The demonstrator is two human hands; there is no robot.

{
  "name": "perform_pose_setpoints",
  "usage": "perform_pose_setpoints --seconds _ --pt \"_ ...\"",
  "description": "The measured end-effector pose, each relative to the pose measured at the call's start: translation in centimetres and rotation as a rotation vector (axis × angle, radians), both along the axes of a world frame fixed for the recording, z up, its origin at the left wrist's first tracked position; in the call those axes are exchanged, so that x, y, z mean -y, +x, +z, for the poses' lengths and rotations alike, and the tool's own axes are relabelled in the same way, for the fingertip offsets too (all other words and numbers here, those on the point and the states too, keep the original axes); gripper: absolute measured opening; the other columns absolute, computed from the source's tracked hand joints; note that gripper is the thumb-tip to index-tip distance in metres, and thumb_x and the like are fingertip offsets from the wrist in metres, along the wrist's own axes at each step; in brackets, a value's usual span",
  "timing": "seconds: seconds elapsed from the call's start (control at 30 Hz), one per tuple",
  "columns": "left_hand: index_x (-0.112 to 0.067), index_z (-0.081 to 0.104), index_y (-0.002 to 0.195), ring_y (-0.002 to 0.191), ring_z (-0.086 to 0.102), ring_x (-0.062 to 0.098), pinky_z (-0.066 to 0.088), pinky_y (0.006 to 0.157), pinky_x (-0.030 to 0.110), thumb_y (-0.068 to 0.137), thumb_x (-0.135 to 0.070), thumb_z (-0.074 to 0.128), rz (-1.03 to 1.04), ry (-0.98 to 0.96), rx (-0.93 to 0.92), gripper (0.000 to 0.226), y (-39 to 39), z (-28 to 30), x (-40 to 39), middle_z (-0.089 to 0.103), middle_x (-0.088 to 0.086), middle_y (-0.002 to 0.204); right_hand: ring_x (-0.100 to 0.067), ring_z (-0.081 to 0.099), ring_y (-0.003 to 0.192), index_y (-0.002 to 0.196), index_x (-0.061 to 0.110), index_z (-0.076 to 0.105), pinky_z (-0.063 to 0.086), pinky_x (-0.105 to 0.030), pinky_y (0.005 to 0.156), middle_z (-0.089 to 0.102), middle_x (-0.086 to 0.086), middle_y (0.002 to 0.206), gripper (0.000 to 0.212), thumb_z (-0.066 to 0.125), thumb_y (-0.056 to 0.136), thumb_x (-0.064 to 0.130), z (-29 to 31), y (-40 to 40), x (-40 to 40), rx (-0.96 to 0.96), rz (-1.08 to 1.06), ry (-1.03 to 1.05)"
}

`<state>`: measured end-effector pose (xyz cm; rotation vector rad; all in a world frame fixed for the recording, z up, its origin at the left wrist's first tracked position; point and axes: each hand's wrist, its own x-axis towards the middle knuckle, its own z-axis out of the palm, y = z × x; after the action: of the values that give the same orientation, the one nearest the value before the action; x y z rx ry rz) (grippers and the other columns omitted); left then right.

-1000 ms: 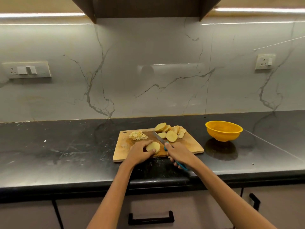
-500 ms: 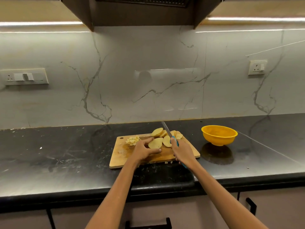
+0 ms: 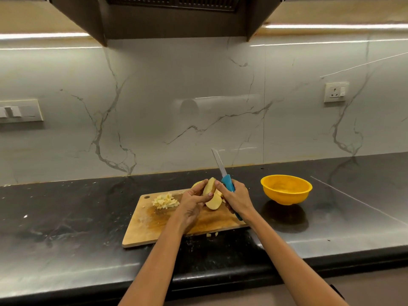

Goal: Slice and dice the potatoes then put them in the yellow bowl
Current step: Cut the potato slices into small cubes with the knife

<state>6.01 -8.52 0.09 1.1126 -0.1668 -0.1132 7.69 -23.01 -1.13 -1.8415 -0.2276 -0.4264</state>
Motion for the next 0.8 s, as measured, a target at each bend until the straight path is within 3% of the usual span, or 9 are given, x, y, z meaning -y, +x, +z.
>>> perform_pose_setpoints --seconds 0.17,0.37,0.47,0.57,0.63,0.7,0.8 --pt "-0.002 0.053 0.127 0.1 0.063 0.024 0.058 0.073 0.029 0.086 0.005 0.055 -0.06 -0.073 -0.037 0.042 0.9 0.1 -0.4 0.064 0.014 0.113 -0.007 0.051 0.073 0.103 0.009 0.054 0.041 -0.014 0.062 0.054 -0.001 0.085 0.037 0.061 0.088 0.042 0.0 1.8 -0.4 -0.04 0.047 0.047" --pt "0.002 0.048 0.131 0.098 0.062 0.022 0.056 0.08 0.032 0.088 0.005 0.051 -0.045 -0.165 -0.063 0.044 2.0 0.0 -0.8 0.064 0.014 0.109 -0.009 0.049 0.058 0.088 0.014 0.053 0.043 -0.018 0.051 0.053 -0.002 0.072 0.013 0.061 0.092 0.024 0.1 2.7 -0.2 -0.074 0.054 0.056" --pt "0.004 0.047 0.131 0.093 0.063 0.02 0.058 0.074 0.028 0.087 0.009 0.05 0.021 -0.194 -0.035 0.044 2.1 0.2 -0.9 0.065 0.014 0.102 -0.01 0.049 0.055 0.087 0.013 0.054 0.044 -0.021 0.052 0.054 -0.004 0.07 0.014 0.061 0.092 0.024 -0.2 3.1 0.5 -0.126 -0.021 0.043" --pt "0.004 0.045 0.133 0.093 0.062 0.017 0.057 0.073 0.023 0.085 0.008 0.054 0.123 -0.142 0.0 0.048 1.7 0.3 -1.0 0.064 0.013 0.108 -0.012 0.054 0.067 0.099 0.008 0.056 0.046 -0.024 0.061 0.058 -0.007 0.083 0.025 0.061 0.091 0.031 -1.0 3.8 0.9 -0.14 -0.135 -0.102" --pt "-0.001 0.045 0.134 0.106 0.059 0.02 0.054 0.086 0.03 0.081 0.002 0.064 0.185 0.012 0.025 0.057 1.2 -0.1 -1.3 0.057 0.015 0.126 -0.012 0.054 0.07 0.106 0.005 0.056 0.045 -0.023 0.062 0.058 -0.007 0.087 0.032 0.06 0.091 0.033 -1.4 3.9 1.1 -0.16 -0.189 -0.186" --pt "-0.007 0.046 0.135 0.121 0.049 0.023 0.044 0.101 0.04 0.076 -0.01 0.072 0.288 0.309 0.077 0.065 0.8 -0.6 -1.6 0.048 0.011 0.138 -0.011 0.051 0.062 0.106 0.003 0.056 0.043 -0.021 0.056 0.058 -0.007 0.084 0.033 0.059 0.092 0.033 -1.6 3.7 1.3 -0.179 -0.213 -0.233" --pt "-0.011 0.047 0.135 0.129 0.041 0.022 0.037 0.104 0.034 0.075 -0.023 0.077 0.465 0.757 0.215 0.069 -0.2 -1.5 -2.4 0.046 0.006 0.141 -0.012 0.052 0.065 0.105 0.003 0.055 0.041 -0.022 0.056 0.056 -0.006 0.084 0.033 0.056 0.094 0.034 -1.5 2.6 1.3 -0.151 -0.292 -0.282"
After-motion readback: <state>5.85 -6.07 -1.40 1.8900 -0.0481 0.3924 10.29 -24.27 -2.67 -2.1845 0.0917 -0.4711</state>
